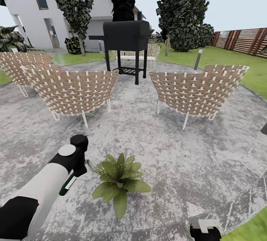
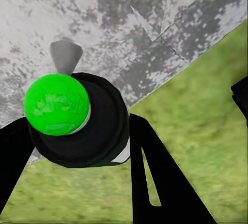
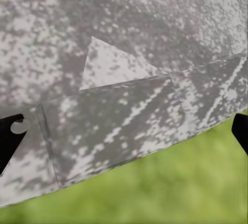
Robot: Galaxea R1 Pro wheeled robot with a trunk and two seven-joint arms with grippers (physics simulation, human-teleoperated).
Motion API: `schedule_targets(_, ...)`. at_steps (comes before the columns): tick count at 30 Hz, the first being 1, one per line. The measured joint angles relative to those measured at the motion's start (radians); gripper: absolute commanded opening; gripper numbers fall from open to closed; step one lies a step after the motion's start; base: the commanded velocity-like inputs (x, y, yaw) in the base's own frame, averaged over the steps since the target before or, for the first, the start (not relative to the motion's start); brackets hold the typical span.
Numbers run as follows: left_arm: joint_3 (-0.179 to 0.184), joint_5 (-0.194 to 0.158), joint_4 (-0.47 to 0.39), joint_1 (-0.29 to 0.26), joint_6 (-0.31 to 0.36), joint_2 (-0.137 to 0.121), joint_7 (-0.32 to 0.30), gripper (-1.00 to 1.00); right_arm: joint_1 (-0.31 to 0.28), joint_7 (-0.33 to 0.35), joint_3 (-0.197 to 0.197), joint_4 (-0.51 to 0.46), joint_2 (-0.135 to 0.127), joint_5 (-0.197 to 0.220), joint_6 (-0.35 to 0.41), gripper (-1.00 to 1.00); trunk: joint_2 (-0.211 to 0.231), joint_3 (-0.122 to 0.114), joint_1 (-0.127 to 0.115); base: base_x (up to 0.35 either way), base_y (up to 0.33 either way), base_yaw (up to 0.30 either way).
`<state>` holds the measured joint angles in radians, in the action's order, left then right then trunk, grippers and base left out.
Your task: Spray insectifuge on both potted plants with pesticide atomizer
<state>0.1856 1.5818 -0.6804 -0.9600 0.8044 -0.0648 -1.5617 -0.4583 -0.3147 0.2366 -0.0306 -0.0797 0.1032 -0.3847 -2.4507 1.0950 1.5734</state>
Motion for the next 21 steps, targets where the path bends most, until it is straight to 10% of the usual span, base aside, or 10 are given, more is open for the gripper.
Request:
schedule_targets(9,0.0,-0.001,-0.002,-0.002,0.038,0.078,0.0,-1.0,0.0,0.0,0.0,0.001,0.0,0.0,0.0,1.0,0.0,0.0,0.0,0.0,0.0,0.25)
schedule_targets(18,-0.005,-0.012,0.0,0.079,0.041,0.069,0.001,-1.0,0.0,0.001,0.0,0.001,-0.002,-0.001,0.0,1.0,0.0,0.0,0.0,0.0,0.0,0.018)
schedule_targets(21,-0.01,-0.063,0.001,0.128,0.041,0.068,0.052,-1.0,0.0,0.0,-0.001,0.001,-0.003,-0.002,0.0,1.0,0.0,0.0,0.0,0.0,0.0,0.0)
